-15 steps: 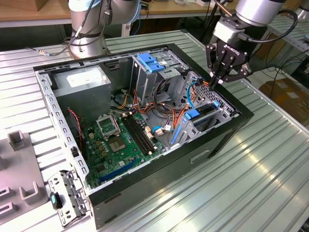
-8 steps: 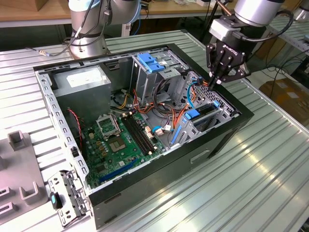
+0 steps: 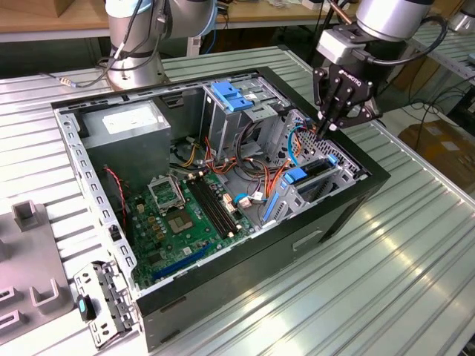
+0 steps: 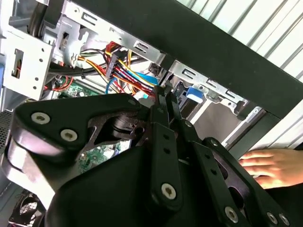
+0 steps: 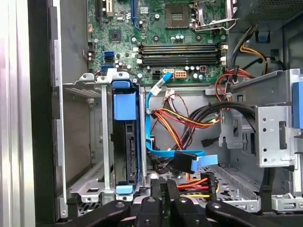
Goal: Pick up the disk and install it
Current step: 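Insert the first disk wire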
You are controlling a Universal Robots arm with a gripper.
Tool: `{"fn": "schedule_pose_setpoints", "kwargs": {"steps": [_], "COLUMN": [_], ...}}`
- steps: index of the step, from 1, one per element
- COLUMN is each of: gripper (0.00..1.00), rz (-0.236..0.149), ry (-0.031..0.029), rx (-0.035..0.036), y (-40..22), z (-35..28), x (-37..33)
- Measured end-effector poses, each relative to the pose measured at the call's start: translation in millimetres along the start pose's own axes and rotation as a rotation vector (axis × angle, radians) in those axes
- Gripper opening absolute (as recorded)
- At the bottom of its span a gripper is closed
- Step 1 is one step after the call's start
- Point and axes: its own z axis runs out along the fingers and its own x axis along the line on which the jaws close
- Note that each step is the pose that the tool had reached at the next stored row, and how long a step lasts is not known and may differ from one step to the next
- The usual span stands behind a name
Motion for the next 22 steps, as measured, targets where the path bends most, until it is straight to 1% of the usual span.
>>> {"fn": "schedule_pose_setpoints", "kwargs": {"steps": [2, 6, 12, 16, 18, 21, 22], "gripper": [0.16, 0.16, 0.16, 0.16, 0.16, 0.16, 0.16], "rz": [-0.003, -0.053, -0.054, -0.057, -0.061, -0.064, -0.064], "ry": [-0.0001, -0.0003, -0.0005, -0.0005, -0.0007, -0.0006, -0.0005], "rx": [0.0000, 0.0003, 0.0004, 0.0004, 0.0009, 0.0013, 0.0022], "y": [1.0, 2.6, 2.7, 2.6, 4.1, 6.8, 11.0], "z": [0.2, 0.5, 0.7, 1.4, 2.3, 3.0, 3.8], "x": [3.6, 4.6, 4.7, 8.4, 10.4, 10.8, 11.2]}}
